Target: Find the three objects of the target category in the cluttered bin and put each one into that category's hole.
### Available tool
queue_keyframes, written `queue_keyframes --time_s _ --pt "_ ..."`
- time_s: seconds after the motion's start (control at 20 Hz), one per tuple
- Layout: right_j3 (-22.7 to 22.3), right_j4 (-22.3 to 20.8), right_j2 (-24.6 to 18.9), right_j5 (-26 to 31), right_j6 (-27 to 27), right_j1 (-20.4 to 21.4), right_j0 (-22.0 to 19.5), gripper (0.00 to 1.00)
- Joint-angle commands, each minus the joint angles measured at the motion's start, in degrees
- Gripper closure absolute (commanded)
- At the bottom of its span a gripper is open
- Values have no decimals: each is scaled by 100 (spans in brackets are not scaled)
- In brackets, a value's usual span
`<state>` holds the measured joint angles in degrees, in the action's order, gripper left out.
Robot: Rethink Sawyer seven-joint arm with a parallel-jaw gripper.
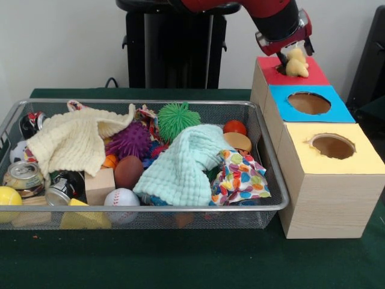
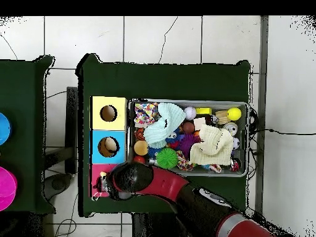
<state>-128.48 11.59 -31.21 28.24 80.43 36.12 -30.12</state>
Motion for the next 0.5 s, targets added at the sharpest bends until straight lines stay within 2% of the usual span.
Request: queue_keyframes --time_s 0.05,0.3,0.5 --pt "806 -143 62 -467 565 -97 -164 0" --pt "783 -184 52 -567 589 -75 -172 0" --pt "835 -302 35 -891 616 38 -176 0"
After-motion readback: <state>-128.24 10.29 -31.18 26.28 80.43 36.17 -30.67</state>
